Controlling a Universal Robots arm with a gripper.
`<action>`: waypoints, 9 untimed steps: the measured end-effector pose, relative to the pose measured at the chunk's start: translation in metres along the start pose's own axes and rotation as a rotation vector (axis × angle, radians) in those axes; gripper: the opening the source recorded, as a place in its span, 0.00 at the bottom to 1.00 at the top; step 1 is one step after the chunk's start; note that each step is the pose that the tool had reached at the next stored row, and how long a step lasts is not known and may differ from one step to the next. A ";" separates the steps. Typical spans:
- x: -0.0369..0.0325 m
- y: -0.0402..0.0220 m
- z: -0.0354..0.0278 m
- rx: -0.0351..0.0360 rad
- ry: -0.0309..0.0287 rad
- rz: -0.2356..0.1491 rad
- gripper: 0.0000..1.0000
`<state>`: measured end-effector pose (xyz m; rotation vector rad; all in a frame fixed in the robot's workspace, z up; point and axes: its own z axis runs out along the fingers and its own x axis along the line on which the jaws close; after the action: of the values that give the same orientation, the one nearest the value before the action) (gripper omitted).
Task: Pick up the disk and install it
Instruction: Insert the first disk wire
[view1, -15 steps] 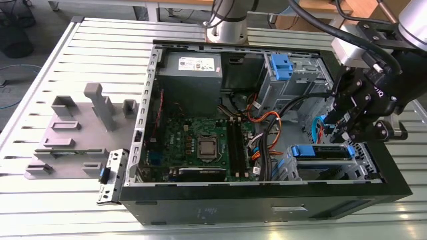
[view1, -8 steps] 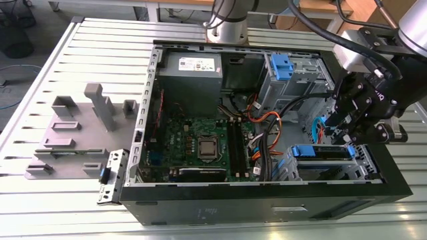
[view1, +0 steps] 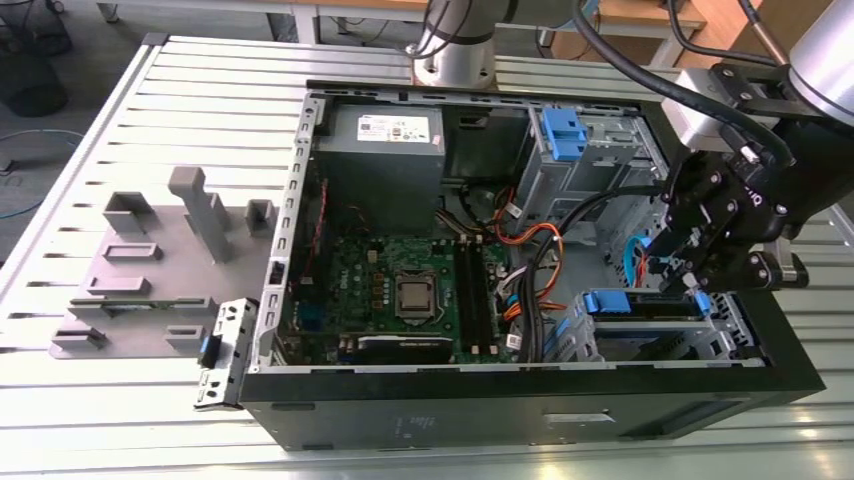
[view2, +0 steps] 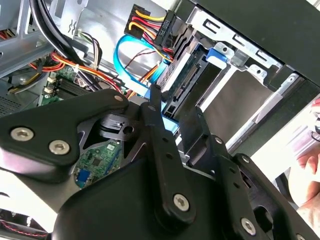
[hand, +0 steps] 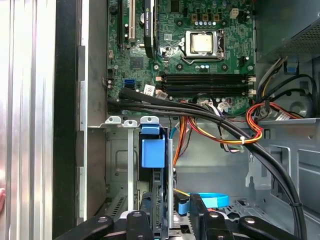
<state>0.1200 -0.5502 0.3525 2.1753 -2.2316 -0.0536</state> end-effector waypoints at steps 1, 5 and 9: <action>0.0000 0.0000 0.0001 0.0000 0.0002 0.000 0.43; 0.0000 0.0000 0.0000 0.0001 0.0015 0.000 0.29; 0.0000 0.0000 0.0000 0.0001 0.0027 0.000 0.16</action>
<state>0.1199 -0.5502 0.3525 2.1739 -2.2304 -0.0506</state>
